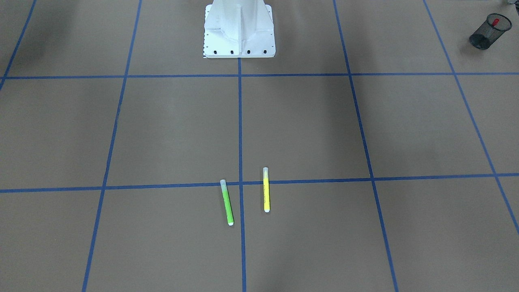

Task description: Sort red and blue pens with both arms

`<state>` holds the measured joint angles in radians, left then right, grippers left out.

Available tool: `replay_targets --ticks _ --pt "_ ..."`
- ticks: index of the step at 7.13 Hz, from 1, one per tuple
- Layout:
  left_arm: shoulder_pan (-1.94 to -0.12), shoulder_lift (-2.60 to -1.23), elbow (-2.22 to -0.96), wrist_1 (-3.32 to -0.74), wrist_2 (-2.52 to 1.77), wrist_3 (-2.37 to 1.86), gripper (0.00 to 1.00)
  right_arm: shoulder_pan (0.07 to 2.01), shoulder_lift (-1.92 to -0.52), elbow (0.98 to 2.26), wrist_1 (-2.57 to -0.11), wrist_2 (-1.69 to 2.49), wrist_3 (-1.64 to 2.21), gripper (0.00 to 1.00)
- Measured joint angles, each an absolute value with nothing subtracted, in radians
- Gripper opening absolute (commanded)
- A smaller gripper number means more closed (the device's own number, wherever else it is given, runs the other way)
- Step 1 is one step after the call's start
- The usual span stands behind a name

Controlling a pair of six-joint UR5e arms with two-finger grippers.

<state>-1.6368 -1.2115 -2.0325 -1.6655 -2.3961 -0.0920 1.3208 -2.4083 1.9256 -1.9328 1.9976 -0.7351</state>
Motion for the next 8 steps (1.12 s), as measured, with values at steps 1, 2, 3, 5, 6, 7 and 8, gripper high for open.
replay_targets --ticks 1,2,3,5,6,7,8 --pt "-1.637 -1.211 -2.032 -1.665 -2.396 -0.092 1.0 1.321 -2.408 1.925 -1.933 1.998 -0.736 0.63" --pt "-1.637 -1.211 -2.032 -1.665 -2.396 -0.092 1.0 1.321 -2.408 1.925 -1.933 1.999 -0.736 0.63" --pt "-1.637 -1.21 -2.031 -1.666 -2.395 -0.092 1.0 1.321 -2.408 1.925 -1.933 1.999 -0.736 0.86" --pt "-1.637 -1.21 -2.031 -1.666 -2.396 -0.092 1.0 1.321 -2.407 1.925 -1.93 2.0 -0.745 1.0" --pt "-1.637 -1.21 -2.031 -1.666 -2.396 -0.092 1.0 1.321 -2.399 1.925 -1.926 2.0 -0.766 1.0" --pt "-1.637 -1.21 -2.031 -1.665 -2.396 -0.092 1.0 1.322 -2.382 1.926 -1.923 1.999 -0.784 1.0" --pt "-1.637 -1.21 -2.03 -1.665 -2.396 -0.092 1.0 1.323 -2.35 1.926 -1.923 1.999 -0.79 1.0"
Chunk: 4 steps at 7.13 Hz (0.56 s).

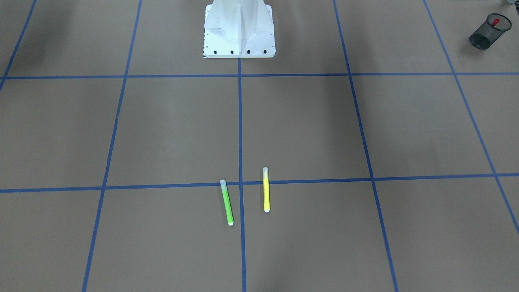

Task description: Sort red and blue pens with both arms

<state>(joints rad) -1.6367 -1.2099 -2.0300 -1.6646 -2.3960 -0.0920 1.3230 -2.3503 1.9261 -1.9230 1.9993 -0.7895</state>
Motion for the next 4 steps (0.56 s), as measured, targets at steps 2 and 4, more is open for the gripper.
replay_targets --ticks 2,4 --pt "-1.637 -1.209 -2.026 -1.664 -2.396 -0.092 1.0 1.335 -2.261 1.923 -1.929 2.0 -0.788 1.0" --pt "-1.637 -1.205 -2.021 -1.664 -2.396 -0.092 1.0 1.368 -2.155 1.91 -1.93 1.998 -0.785 1.0"
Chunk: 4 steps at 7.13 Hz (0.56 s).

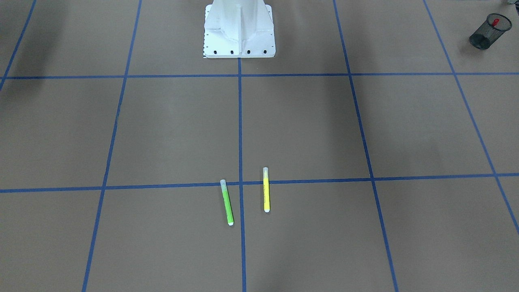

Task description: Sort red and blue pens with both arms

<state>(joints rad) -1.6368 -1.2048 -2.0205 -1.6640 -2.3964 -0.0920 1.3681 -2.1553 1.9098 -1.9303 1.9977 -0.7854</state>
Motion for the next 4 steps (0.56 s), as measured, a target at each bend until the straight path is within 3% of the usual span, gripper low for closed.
replay_targets --ticks 4 --pt "-1.637 -1.198 -2.014 -1.665 -2.398 -0.092 1.0 1.416 -1.931 1.879 -1.922 2.029 -0.657 1.0"
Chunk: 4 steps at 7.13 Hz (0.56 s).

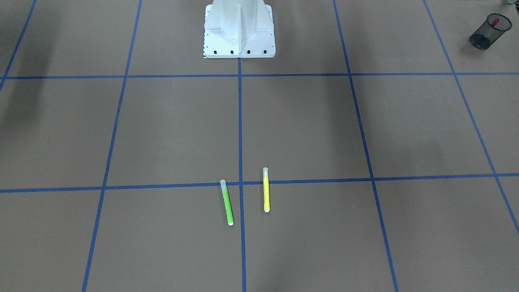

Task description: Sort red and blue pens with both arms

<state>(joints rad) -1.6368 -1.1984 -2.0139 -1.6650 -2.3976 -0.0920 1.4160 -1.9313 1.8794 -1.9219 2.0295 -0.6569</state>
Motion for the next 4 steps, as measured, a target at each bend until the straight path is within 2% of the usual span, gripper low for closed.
replay_targets --ticks 4 --pt "-1.637 -1.2 -2.011 -1.666 -2.396 -0.095 1.0 1.474 -1.713 1.869 -1.919 2.189 -0.407 1.0"
